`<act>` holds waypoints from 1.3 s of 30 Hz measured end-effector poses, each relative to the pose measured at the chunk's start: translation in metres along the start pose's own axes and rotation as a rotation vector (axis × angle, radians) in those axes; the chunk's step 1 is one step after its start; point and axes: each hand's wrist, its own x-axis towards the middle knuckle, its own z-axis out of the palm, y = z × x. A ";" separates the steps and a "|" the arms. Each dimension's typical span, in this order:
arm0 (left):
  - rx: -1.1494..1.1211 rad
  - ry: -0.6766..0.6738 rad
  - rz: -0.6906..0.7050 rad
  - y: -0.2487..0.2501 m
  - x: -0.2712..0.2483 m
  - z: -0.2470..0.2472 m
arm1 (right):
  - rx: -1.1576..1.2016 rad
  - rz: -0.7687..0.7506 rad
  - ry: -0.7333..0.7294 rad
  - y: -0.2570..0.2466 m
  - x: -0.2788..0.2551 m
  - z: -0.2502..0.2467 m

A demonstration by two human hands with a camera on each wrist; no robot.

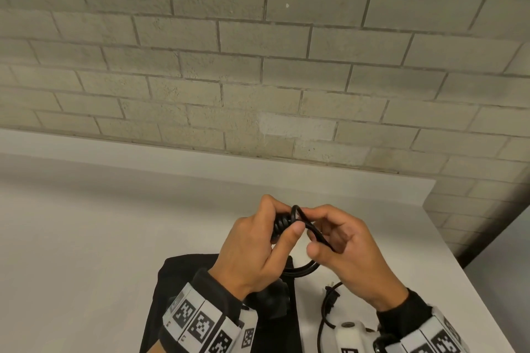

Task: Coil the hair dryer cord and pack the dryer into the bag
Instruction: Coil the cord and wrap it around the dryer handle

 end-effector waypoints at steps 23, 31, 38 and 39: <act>0.169 0.091 0.024 0.004 0.004 0.010 | -0.779 -0.236 0.513 0.023 -0.021 0.041; 0.246 0.166 0.044 -0.003 0.007 0.009 | -0.226 0.407 0.308 -0.019 -0.019 0.049; 0.279 0.206 0.049 -0.005 0.007 0.004 | 0.163 0.361 0.205 -0.038 -0.035 0.031; 0.282 0.213 0.041 -0.006 0.008 0.004 | 0.143 0.340 0.223 -0.036 -0.037 0.033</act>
